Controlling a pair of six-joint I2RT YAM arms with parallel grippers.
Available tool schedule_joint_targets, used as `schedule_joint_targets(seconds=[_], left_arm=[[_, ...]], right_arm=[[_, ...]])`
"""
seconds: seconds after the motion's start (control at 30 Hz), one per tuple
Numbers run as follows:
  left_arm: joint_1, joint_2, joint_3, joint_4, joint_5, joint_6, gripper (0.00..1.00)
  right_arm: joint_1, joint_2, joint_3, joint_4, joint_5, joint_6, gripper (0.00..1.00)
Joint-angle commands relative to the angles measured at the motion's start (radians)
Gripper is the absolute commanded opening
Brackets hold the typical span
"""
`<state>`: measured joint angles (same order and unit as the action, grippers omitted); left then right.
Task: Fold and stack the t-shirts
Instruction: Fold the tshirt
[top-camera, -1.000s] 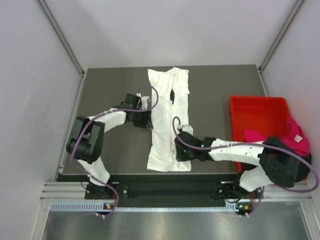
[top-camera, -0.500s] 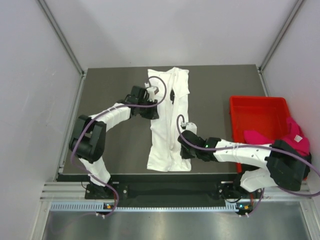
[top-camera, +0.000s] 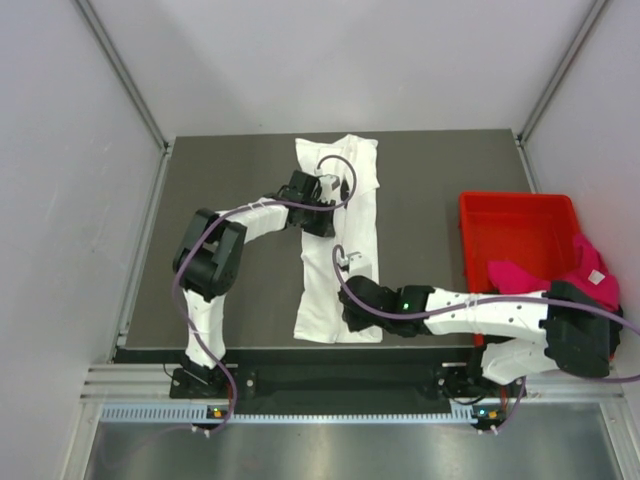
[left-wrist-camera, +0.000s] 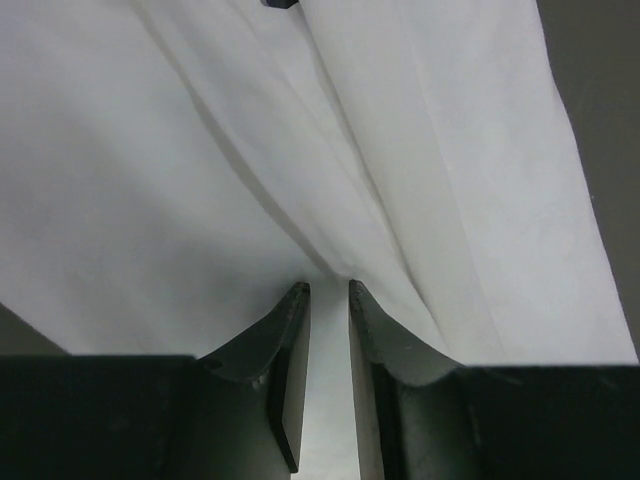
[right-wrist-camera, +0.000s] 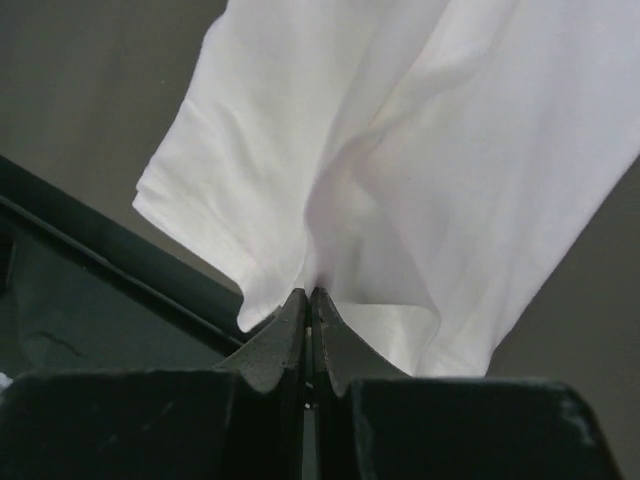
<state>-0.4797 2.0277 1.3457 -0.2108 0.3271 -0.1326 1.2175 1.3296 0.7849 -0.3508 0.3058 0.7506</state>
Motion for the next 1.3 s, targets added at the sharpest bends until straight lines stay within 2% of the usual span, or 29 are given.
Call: schedule_joint_targets(seconds=[0.0, 0.2, 0.3, 0.37, 0.4, 0.43, 0.5, 0.53, 0.6, 0.63, 0.73, 0.87, 0.9, 1.0, 1.13, 1.27], left_arm=[[-0.010, 0.042, 0.038, -0.002, -0.002, 0.001, 0.28], [-0.019, 0.055, 0.056, -0.004, 0.003, -0.001, 0.28], [-0.019, 0.057, 0.064, -0.009, -0.003, -0.001, 0.29], [-0.019, 0.060, 0.067, -0.009, -0.003, -0.004, 0.29], [-0.019, 0.060, 0.069, -0.009, 0.003, -0.005, 0.29], [-0.019, 0.062, 0.072, -0.009, 0.006, -0.010, 0.30], [-0.019, 0.065, 0.076, -0.016, 0.012, -0.015, 0.30], [-0.019, 0.065, 0.076, -0.019, 0.013, -0.016, 0.30], [-0.017, 0.052, 0.076, -0.030, 0.012, -0.016, 0.31], [-0.016, 0.046, 0.075, -0.032, 0.007, -0.018, 0.31], [-0.010, 0.010, 0.066, -0.036, 0.012, -0.022, 0.34], [0.004, -0.053, 0.055, -0.042, 0.012, -0.021, 0.37], [0.010, -0.063, 0.059, -0.048, 0.006, -0.018, 0.38], [0.033, -0.104, 0.058, -0.073, -0.020, -0.010, 0.40], [0.072, -0.150, 0.046, -0.090, -0.026, -0.006, 0.43], [0.092, -0.175, 0.035, -0.088, -0.068, 0.016, 0.46]], right_arm=[[0.045, -0.001, 0.030, 0.055, 0.000, -0.036, 0.00], [0.063, 0.026, -0.004, 0.091, -0.066, -0.019, 0.00], [0.062, 0.055, -0.045, 0.171, -0.094, -0.020, 0.01], [0.062, 0.086, -0.039, 0.202, -0.106, -0.033, 0.06], [0.062, 0.121, -0.035, 0.216, -0.118, -0.043, 0.09], [0.063, 0.140, -0.027, 0.239, -0.144, -0.062, 0.19], [0.062, 0.180, -0.021, 0.245, -0.168, -0.074, 0.28], [0.062, 0.180, -0.019, 0.233, -0.175, -0.079, 0.40], [0.059, 0.131, -0.029, 0.225, -0.180, -0.083, 0.51], [0.057, 0.102, -0.042, 0.231, -0.183, -0.089, 0.60], [0.002, -0.027, -0.053, 0.234, -0.201, -0.100, 0.66], [-0.177, -0.144, -0.059, 0.246, -0.316, -0.122, 0.65], [-0.258, -0.151, -0.055, 0.248, -0.347, -0.134, 0.64], [-0.398, -0.142, -0.003, 0.237, -0.387, -0.198, 0.54], [-0.553, -0.037, 0.107, 0.278, -0.329, -0.212, 0.36], [-0.644, 0.146, 0.256, 0.329, -0.235, -0.218, 0.32]])
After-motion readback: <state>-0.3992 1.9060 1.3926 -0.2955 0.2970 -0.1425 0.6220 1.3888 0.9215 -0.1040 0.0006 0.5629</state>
